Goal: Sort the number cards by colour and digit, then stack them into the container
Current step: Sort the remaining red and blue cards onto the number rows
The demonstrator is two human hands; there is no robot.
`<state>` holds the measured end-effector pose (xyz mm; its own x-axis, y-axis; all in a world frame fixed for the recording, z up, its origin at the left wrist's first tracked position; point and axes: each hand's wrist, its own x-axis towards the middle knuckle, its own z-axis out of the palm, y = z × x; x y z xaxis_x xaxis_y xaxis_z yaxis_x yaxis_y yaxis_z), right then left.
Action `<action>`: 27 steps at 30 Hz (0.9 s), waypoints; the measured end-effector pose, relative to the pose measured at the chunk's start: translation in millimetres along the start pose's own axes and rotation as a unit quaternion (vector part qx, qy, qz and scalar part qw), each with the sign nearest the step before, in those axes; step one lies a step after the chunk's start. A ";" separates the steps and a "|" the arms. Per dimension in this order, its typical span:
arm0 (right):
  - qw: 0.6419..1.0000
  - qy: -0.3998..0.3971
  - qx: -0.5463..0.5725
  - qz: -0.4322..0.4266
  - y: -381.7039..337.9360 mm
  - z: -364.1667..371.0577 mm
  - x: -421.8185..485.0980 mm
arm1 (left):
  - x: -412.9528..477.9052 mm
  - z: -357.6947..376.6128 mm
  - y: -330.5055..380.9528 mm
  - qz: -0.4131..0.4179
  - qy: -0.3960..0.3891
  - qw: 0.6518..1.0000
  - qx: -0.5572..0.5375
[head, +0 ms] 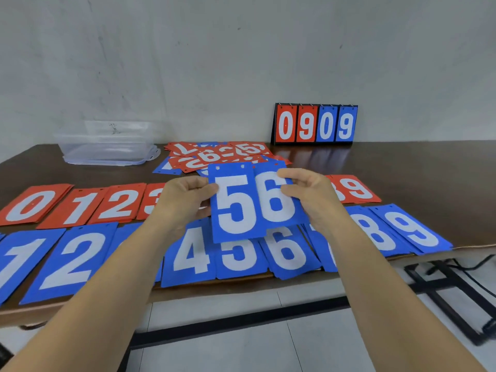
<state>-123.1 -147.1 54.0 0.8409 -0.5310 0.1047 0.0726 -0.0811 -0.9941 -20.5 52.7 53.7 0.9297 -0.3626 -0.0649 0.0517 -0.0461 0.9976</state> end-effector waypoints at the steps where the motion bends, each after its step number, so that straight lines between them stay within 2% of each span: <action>1: 1.000 -0.001 -0.011 -0.002 3.8 -9.5 -1.0 | -2.4 -1.0 -2.7 -0.006 0.007 1.000 0.018; 5: 0.994 -0.027 -0.105 0.014 22.6 -36.5 -4.3 | -14.2 -4.0 -13.9 -0.022 0.042 0.994 0.098; 11: 0.986 -0.085 -0.138 0.031 34.6 -43.9 -9.1 | -26.0 2.8 -25.6 -0.022 0.069 0.982 0.172; 15: 0.974 -0.069 -0.214 -0.005 46.4 -37.6 -8.6 | -22.9 12.2 -32.7 -0.013 0.091 0.965 0.247; 18: 0.947 -0.054 -0.312 -0.045 54.0 -31.4 -9.7 | -20.3 17.1 -42.7 0.004 0.118 0.928 0.353; 22: 0.886 -0.028 -0.458 -0.072 58.2 -27.6 -17.9 | -23.2 22.0 -49.4 0.015 0.146 0.862 0.486; 25: 0.865 -0.010 -0.496 -0.077 56.4 -25.9 -19.8 | -24.0 24.7 -50.8 0.018 0.161 0.831 0.533; 27: 0.863 -0.009 -0.499 -0.078 55.3 -25.4 -19.7 | -24.4 24.5 -51.6 0.017 0.161 0.817 0.553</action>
<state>-149.3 -162.6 -2.3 0.8715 -0.4356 0.2250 -0.3050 -0.8410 -0.4469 -54.8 41.2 3.2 0.9807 -0.1251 0.1500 -0.1715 -0.9189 0.3551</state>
